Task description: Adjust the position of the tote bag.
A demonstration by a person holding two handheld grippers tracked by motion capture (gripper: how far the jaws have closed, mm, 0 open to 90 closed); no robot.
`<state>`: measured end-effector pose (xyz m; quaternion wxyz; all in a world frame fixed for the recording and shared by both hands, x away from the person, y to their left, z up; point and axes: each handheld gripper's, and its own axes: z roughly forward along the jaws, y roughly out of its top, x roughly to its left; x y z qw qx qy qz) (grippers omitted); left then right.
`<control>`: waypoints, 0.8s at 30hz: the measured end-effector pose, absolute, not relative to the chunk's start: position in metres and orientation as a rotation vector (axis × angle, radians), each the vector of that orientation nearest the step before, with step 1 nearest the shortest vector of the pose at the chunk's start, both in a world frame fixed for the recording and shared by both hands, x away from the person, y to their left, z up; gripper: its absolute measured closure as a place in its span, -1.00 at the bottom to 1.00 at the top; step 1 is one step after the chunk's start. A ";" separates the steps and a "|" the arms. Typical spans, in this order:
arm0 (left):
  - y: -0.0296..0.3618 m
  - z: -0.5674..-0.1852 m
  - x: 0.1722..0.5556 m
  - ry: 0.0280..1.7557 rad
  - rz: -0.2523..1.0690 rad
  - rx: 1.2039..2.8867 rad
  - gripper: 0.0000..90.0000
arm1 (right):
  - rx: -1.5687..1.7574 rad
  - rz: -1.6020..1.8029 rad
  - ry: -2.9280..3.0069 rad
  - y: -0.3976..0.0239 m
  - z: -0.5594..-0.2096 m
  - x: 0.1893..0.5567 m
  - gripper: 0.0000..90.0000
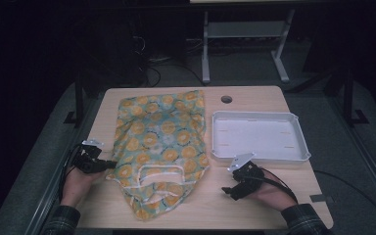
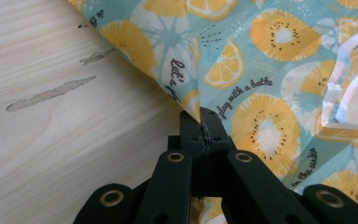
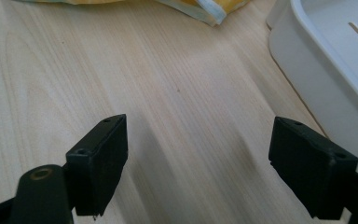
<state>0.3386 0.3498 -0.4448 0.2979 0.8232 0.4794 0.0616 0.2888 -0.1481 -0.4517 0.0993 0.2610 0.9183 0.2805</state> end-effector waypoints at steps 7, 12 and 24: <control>0.358 -0.442 0.327 1.277 0.154 2.172 0.99 | 0.792 0.838 2.711 -0.149 -0.451 0.289 -0.58; 0.357 -0.441 0.313 1.262 0.132 2.177 0.99 | 0.788 0.839 2.710 -0.149 -0.451 0.288 -0.58; 0.339 -0.428 0.281 1.168 0.121 2.183 0.99 | 0.782 0.837 2.704 -0.150 -0.450 0.288 -0.58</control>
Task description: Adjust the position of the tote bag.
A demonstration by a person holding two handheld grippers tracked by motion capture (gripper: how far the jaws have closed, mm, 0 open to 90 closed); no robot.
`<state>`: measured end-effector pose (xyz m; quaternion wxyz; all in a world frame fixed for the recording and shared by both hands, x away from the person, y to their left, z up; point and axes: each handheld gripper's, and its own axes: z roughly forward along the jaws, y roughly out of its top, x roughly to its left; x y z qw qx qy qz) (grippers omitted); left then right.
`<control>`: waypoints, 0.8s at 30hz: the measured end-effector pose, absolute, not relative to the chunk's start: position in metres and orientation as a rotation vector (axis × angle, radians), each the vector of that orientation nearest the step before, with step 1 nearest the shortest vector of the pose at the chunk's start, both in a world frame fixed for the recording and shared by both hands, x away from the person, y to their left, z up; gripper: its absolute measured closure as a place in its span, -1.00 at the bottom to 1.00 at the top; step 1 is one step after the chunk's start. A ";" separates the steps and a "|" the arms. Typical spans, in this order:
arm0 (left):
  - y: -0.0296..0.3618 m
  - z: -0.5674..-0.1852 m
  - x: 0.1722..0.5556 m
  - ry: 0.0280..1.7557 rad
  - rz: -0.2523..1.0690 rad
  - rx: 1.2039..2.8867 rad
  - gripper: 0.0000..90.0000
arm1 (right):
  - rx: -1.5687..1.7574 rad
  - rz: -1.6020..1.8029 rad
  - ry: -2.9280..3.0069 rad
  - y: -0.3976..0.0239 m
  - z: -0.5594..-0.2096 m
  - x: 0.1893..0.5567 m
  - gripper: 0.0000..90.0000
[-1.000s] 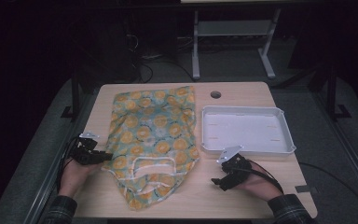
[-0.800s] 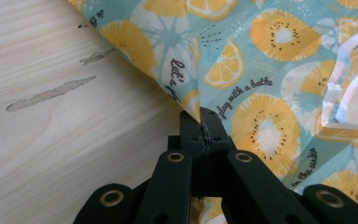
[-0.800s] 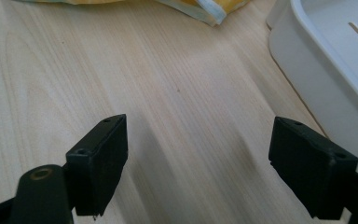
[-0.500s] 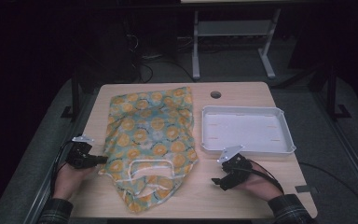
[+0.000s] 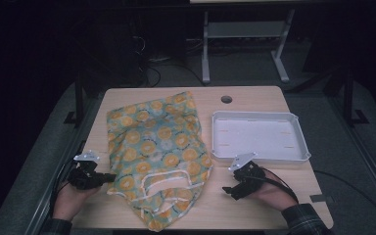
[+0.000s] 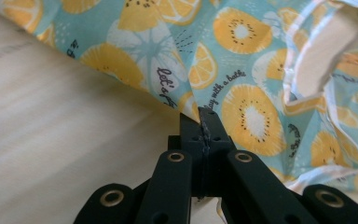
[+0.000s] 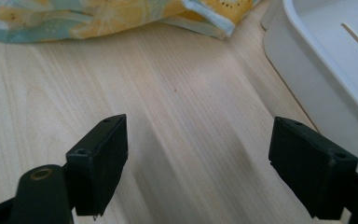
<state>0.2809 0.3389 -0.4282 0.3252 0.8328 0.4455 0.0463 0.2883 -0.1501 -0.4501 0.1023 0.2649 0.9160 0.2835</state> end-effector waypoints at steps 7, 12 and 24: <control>0.329 -0.430 0.261 1.133 0.074 2.213 0.99 | 0.776 0.836 2.703 -0.150 -0.450 0.288 -0.58; 0.325 -0.433 0.249 1.123 0.057 2.244 0.99 | 0.781 0.838 2.702 -0.150 -0.449 0.288 -0.58; 0.317 -0.405 0.229 1.099 0.250 2.188 0.39 | 0.709 0.860 2.706 -0.153 -0.438 0.289 -0.58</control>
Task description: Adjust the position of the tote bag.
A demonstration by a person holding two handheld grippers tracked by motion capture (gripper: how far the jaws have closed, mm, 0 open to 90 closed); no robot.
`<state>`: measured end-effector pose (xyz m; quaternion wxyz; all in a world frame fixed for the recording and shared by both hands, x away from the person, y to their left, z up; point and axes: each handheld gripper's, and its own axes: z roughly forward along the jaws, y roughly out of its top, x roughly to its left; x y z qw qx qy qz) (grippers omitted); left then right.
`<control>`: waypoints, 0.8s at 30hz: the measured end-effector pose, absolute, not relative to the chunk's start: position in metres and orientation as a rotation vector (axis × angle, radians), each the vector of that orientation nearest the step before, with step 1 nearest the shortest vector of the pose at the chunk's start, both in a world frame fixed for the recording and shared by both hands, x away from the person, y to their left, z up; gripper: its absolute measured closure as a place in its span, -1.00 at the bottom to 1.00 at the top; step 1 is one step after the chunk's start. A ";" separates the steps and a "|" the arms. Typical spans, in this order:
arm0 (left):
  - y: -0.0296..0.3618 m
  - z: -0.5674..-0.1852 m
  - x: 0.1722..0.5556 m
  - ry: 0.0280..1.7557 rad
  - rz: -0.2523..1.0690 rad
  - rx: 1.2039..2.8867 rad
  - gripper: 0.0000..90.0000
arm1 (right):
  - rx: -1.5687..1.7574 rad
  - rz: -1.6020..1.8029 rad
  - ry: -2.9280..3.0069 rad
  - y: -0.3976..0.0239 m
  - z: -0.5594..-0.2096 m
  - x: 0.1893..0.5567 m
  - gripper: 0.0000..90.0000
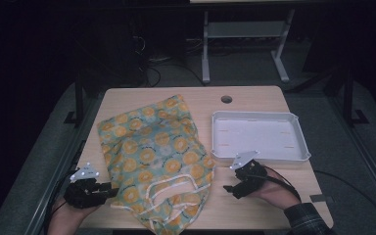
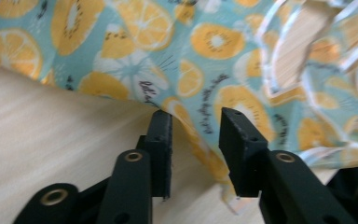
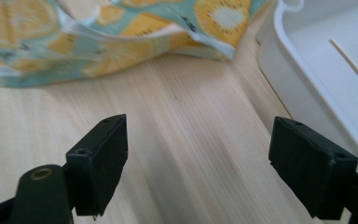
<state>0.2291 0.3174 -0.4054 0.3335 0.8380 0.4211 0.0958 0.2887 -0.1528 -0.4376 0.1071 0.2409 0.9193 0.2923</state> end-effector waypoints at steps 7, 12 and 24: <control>0.302 -0.398 0.221 1.051 0.263 2.176 0.12 | 0.655 0.916 2.722 -0.142 -0.426 0.289 -0.58; 0.285 -0.405 0.224 0.960 0.197 2.234 -0.06 | 0.604 0.961 2.742 -0.132 -0.423 0.293 -0.58; 0.258 -0.425 0.227 0.829 0.120 2.356 -0.42 | 0.461 1.019 2.794 -0.102 -0.419 0.299 -0.59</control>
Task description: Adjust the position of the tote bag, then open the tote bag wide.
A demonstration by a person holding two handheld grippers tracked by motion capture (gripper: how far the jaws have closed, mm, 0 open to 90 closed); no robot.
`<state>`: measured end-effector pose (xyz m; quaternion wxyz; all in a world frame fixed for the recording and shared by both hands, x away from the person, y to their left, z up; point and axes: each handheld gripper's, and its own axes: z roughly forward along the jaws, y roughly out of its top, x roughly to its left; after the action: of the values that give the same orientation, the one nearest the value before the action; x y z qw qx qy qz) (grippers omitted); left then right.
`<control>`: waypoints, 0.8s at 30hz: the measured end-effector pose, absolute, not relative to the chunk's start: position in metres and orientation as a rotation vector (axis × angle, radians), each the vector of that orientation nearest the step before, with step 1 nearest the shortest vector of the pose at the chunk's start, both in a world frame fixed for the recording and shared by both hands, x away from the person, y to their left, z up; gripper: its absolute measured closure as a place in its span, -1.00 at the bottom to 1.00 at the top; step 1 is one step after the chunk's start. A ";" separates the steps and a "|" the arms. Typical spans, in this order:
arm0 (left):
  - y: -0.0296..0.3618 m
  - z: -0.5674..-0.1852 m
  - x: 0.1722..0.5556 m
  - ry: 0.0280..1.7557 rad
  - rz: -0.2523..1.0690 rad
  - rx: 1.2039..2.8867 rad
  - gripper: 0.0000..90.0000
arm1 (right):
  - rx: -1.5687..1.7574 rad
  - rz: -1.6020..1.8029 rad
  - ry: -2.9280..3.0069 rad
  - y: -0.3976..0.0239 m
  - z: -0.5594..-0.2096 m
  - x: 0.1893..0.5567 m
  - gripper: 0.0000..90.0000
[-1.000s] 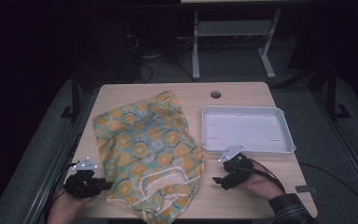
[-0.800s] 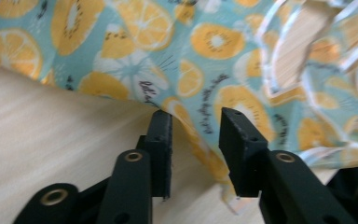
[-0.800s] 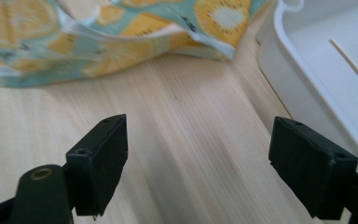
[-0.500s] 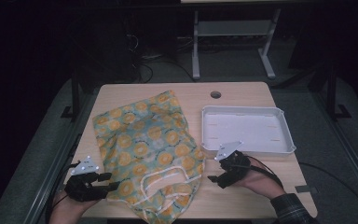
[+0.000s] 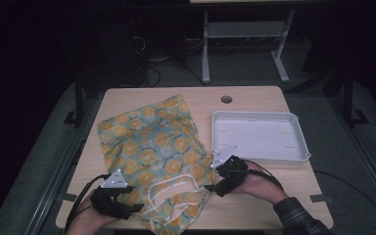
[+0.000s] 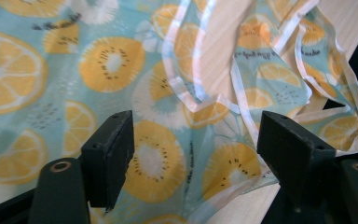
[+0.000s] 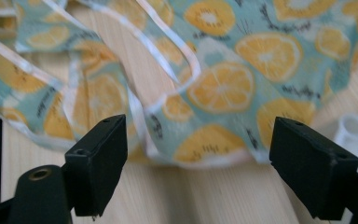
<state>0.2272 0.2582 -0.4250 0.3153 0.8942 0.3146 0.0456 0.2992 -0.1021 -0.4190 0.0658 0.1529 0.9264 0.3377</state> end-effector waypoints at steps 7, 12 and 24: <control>0.247 -0.434 0.224 0.819 0.116 2.390 -0.54 | 0.351 1.012 2.825 -0.083 -0.420 0.306 -0.60; 0.242 -0.439 0.224 0.807 0.130 2.423 -0.61 | 0.311 1.038 2.852 -0.072 -0.424 0.313 -0.62; 0.235 -0.450 0.225 0.776 0.139 2.480 -0.66 | 0.228 0.877 2.937 -0.069 -0.447 0.321 -0.73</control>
<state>0.2253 0.2347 -0.4504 0.2665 0.9185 0.2876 0.0517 0.3206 -0.0690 -0.4469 0.0338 0.0742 0.9550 0.2850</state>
